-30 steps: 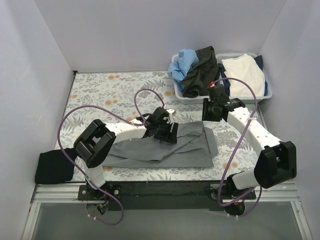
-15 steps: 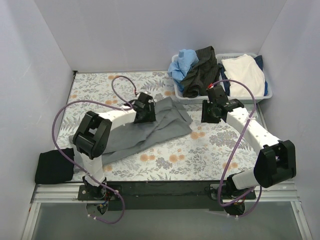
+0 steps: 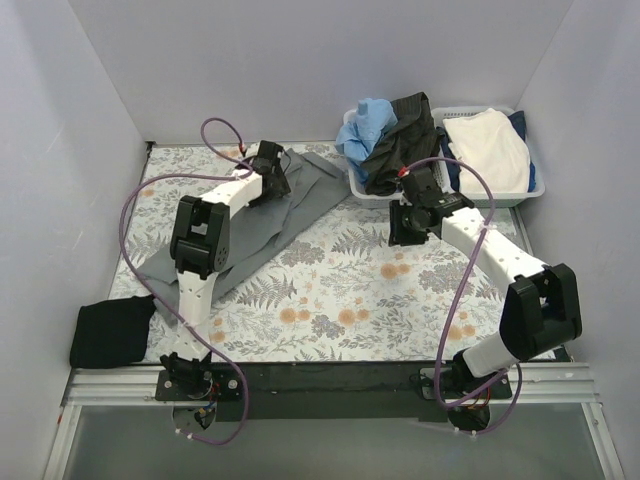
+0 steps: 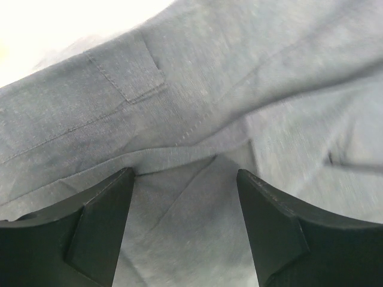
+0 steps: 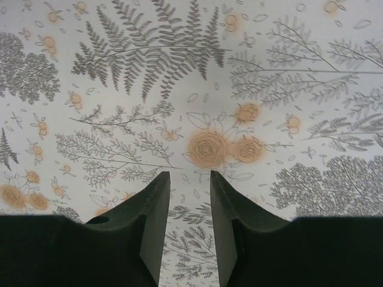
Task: Fold and stack the long sleeve shirts
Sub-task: Fold the shirt
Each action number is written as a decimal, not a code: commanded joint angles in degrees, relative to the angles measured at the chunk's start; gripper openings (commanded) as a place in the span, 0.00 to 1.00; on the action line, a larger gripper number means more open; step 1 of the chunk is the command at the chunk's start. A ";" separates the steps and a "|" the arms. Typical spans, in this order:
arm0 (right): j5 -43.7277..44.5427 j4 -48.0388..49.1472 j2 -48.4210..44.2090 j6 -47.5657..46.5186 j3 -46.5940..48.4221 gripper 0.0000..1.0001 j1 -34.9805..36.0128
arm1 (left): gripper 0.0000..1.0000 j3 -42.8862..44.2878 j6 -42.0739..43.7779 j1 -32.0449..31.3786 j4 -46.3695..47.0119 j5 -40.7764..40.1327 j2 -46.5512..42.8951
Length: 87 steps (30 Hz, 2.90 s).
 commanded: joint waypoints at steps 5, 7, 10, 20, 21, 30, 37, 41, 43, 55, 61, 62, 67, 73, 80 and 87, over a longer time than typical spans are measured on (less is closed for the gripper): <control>-2.28 5.43 5.11 -2.80 5.88 0.41 9.49 | 0.73 26.63 -0.09 -0.04 -5.64 9.70 11.73; -4.65 7.54 6.43 -4.38 7.19 0.41 12.55 | 0.75 24.46 0.79 0.31 -4.77 8.55 8.05; -6.23 9.83 10.29 -6.14 9.21 0.41 16.61 | 0.79 14.89 1.41 1.62 -1.61 7.06 -2.58; -10.54 12.91 30.32 -12.03 30.38 0.41 26.54 | 0.88 -7.24 -3.08 15.14 -7.84 -1.21 -27.55; -11.15 13.78 31.82 -12.38 33.62 0.41 27.33 | 0.88 -9.02 -3.08 16.03 -7.32 -0.86 -28.96; -21.61 26.34 42.11 -9.75 43.31 0.42 29.27 | 0.88 -21.08 -6.06 22.37 -7.75 -2.00 -38.02; -26.54 27.76 52.22 -6.15 51.40 0.43 31.91 | 0.89 -23.46 -8.96 24.74 -8.98 -2.88 -41.98; -27.15 26.63 53.46 -5.18 49.66 0.43 32.09 | 0.89 -24.95 -9.23 25.01 -8.63 -3.06 -43.04; -26.63 25.57 52.15 -5.88 45.27 0.43 32.09 | 0.89 -25.47 -9.23 25.27 -8.37 -2.71 -43.12; -18.64 25.13 36.43 -7.46 11.28 0.42 29.19 | 0.89 -26.80 -8.26 25.45 -6.61 4.75 -40.40; -14.24 21.63 26.75 -8.78 -0.43 0.41 24.71 | 0.89 -31.71 -2.64 25.45 -3.36 18.71 -41.63; -13.97 21.18 25.52 -8.78 -1.67 0.41 22.96 | 0.86 -32.50 -0.98 25.36 -2.75 22.40 -42.06; -9.50 16.00 17.44 -7.47 -6.25 0.41 17.94 | 0.85 -37.07 2.81 23.43 0.41 29.70 -44.09; -4.83 13.26 9.43 -6.49 -0.56 0.38 19.42 | 0.83 -35.25 2.64 15.88 2.71 29.38 -41.38; -7.99 11.77 17.23 -9.49 18.60 0.39 23.56 | 0.83 -32.34 -0.09 12.71 2.53 28.85 -36.36; -13.61 11.51 31.47 -7.38 28.29 0.38 23.74 | 0.83 -30.67 -3.51 12.00 -0.36 24.64 -32.41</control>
